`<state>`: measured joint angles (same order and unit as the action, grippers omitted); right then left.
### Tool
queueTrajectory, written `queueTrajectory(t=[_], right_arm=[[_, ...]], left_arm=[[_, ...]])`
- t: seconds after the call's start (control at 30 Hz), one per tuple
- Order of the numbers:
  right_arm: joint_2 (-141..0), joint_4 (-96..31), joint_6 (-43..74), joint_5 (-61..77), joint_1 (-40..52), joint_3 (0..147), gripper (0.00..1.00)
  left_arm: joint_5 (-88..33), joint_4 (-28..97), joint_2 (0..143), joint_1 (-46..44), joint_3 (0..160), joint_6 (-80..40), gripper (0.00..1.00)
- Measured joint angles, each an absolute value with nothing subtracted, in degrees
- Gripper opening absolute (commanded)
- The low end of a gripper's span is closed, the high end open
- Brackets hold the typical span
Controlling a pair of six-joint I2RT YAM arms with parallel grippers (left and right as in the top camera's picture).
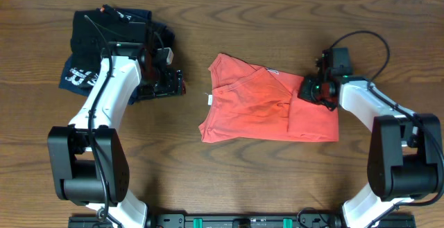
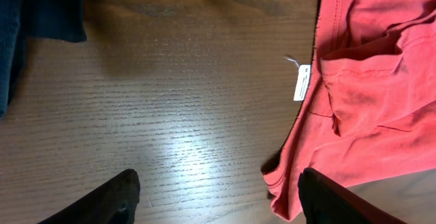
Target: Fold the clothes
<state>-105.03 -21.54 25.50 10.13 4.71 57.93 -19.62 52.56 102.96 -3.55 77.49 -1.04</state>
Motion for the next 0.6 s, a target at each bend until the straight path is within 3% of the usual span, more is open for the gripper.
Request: queueTrajectory(t=[0.2, 0.37, 0.6], right_arm=[[-106.5, -15.7, 24.8, 14.8, 7.7, 58.2, 0.11], [-104.5, -16.6, 23.7, 18.0, 7.6, 57.9, 0.31], [-92.3, -25.1, 21.9, 19.1, 3.7, 57.6, 0.35]], left_arm=[[-23.1, 52.9, 103.0, -3.6, 77.5, -0.8, 0.8], [-26.0, 53.1, 103.0, -5.2, 77.5, -0.6, 0.84], [-26.8, 42.5, 103.0, -9.5, 71.4, -2.8, 0.95]])
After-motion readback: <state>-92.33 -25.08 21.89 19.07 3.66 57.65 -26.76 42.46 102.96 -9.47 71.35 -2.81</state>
